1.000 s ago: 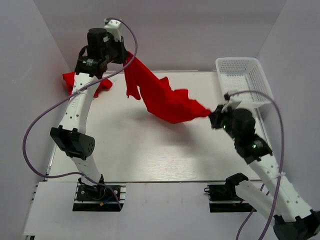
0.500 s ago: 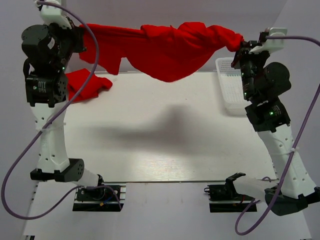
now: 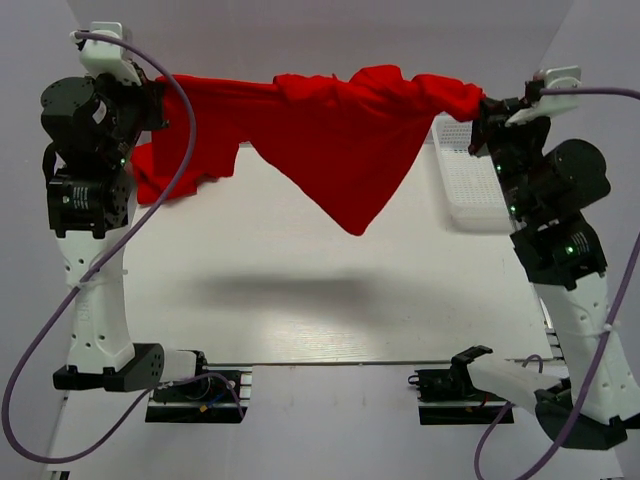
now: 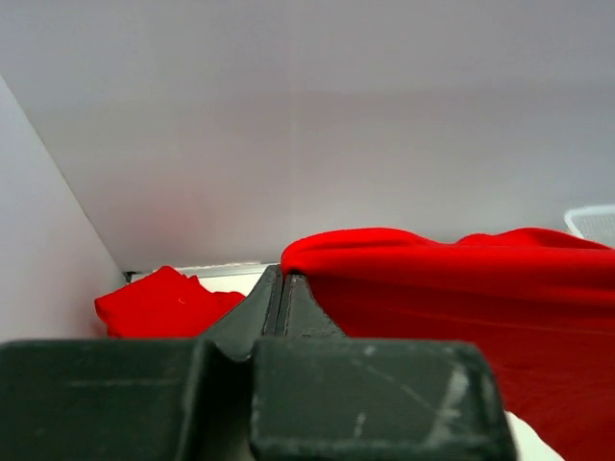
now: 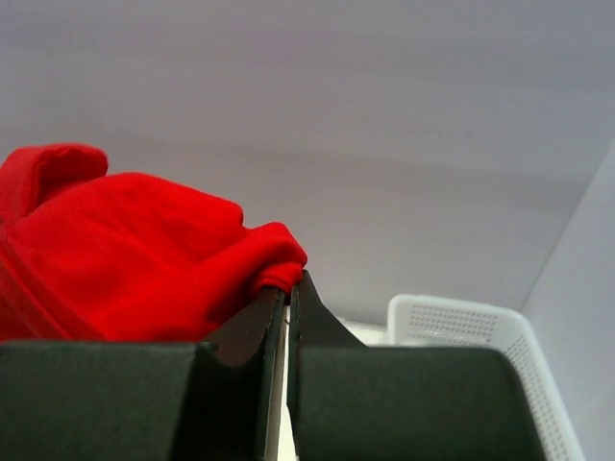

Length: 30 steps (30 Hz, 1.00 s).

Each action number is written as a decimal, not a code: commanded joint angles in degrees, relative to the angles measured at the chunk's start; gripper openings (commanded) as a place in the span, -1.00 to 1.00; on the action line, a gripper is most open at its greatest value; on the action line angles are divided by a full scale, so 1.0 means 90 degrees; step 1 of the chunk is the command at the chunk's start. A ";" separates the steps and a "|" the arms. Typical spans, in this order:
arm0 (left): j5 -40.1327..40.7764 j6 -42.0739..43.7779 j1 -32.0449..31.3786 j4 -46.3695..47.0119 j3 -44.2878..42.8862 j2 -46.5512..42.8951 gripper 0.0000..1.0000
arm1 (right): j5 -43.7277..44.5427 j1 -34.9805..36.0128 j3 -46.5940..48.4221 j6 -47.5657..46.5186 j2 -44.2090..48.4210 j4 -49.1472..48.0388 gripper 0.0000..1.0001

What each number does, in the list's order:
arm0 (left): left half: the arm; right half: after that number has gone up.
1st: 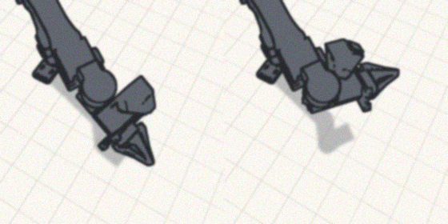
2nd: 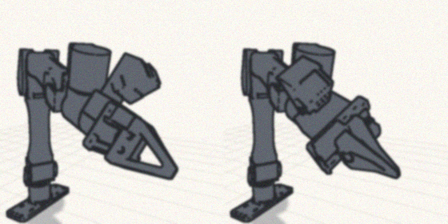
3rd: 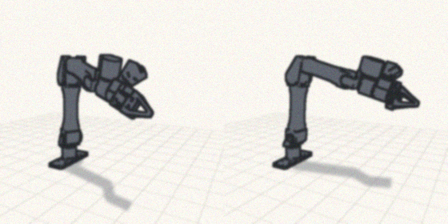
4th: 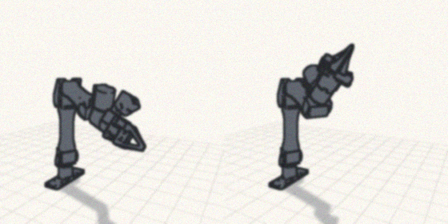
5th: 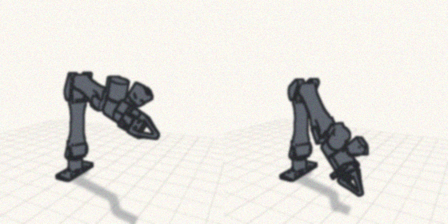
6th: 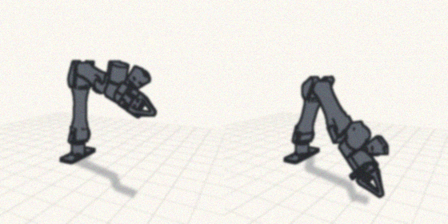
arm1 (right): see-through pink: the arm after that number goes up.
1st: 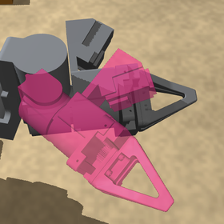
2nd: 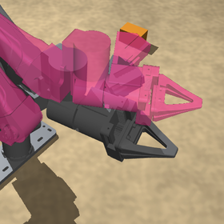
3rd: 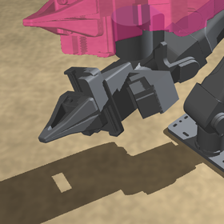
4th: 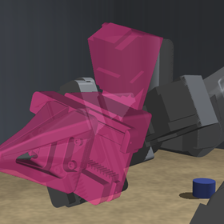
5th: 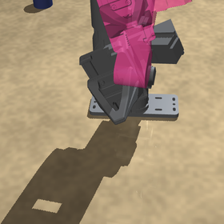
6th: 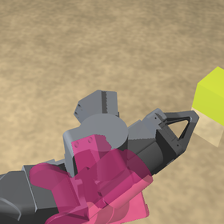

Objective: Fold and stack the t-shirts
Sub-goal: Flatten out the tshirt

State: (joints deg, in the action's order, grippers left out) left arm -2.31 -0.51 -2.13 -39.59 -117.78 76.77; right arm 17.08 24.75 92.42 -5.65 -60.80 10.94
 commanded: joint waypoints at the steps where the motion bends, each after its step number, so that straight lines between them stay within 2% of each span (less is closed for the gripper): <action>1: -0.0152 0.0291 0.0130 -0.0170 -0.0058 -0.0551 -1.00 | -0.0459 -0.0143 -0.0132 0.0383 0.0514 0.0521 -1.00; 3: -0.0708 0.0291 0.0129 -0.0365 0.0097 -0.0610 -1.00 | -0.0812 -0.0153 -0.0375 0.0879 0.0603 0.1221 -1.00; 5: -0.1362 0.0291 0.0129 -0.0571 0.0487 -0.0756 -1.00 | -0.1564 -0.0143 -0.0824 0.1281 0.0748 0.1605 -1.00; 7: -0.2151 0.0291 0.0129 -0.0571 0.1187 -0.0815 -1.00 | -0.2489 -0.0123 -0.2030 0.1788 0.0953 0.1646 -1.00; 9: -0.2516 0.0427 0.0042 -0.0639 0.1561 -0.0815 -1.00 | -0.2767 -0.0133 -0.3088 0.2332 0.1188 0.1432 -1.00; 10: -0.2856 0.0428 0.0041 -0.0562 0.2104 -0.0815 -1.00 | -0.2922 -0.0123 -0.4077 0.2395 0.1334 0.1373 -1.00; 12: -0.3084 0.0360 0.0041 -0.0222 0.3384 -0.0960 -1.00 | -0.2962 -0.0123 -0.4729 0.2727 0.1608 0.0907 -1.00; 13: -0.3209 0.0128 0.0041 0.0061 0.3901 -0.1078 -1.00 | -0.2982 -0.0094 -0.5737 0.2756 0.1686 0.0749 -1.00; 15: -0.3318 0.0038 0.0041 0.0803 0.5246 -0.1361 -1.00 | -0.3118 -0.0104 -0.6331 0.2941 0.1842 -0.0039 -1.00; 16: -0.3299 -0.0165 0.0041 0.0999 0.5651 -0.1362 -1.00 | -0.3109 -0.0114 -0.7059 0.2981 0.1833 -0.0343 -1.00; 18: -0.3406 -0.0274 0.0041 0.1469 0.6625 -0.1421 -1.00 | -0.2992 -0.0114 -0.7609 0.3156 0.1649 -0.0774 -1.00; 20: -0.3464 -0.0469 -0.0017 0.1848 0.7166 -0.1333 -1.00 | -0.2933 -0.0123 -0.7846 0.3274 0.1357 -0.1019 -0.97; 21: -0.3464 -0.0538 -0.0017 0.1937 0.7574 -0.1236 -1.00 | -0.2923 -0.0123 -0.7799 0.3236 0.1103 -0.1049 -0.71; 22: -0.3464 -0.0539 -0.0017 0.2054 0.7752 -0.1177 -1.00 | -0.2943 -0.0104 -0.7721 0.3129 0.0975 -0.0885 -0.25; 24: -0.3543 -0.0704 -0.0075 0.2405 0.8191 -0.1079 -1.00 | -0.2962 -0.0094 -0.7146 0.2846 0.0535 -0.0583 0.24; 25: -0.3649 -0.0705 -0.0076 0.2513 0.8271 -0.0973 -1.00 | -0.2943 -0.0104 -0.6951 0.2516 0.0476 -0.0349 0.57; 27: -0.3573 -0.0705 -0.0076 0.2309 0.8145 -0.0689 -1.00 | -0.2933 -0.0094 -0.6238 0.2308 0.0271 -0.0210 0.70; 30: -0.3125 -0.0772 -0.0134 0.2096 0.8067 -0.0504 -1.00 | -0.3438 -0.0036 -0.5281 0.1821 -0.0031 -0.0229 0.73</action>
State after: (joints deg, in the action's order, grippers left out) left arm -31.88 -6.24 -2.90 -22.33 -43.86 71.61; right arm -9.89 24.05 36.07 16.16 -60.18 12.67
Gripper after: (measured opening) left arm 0.009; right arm 0.863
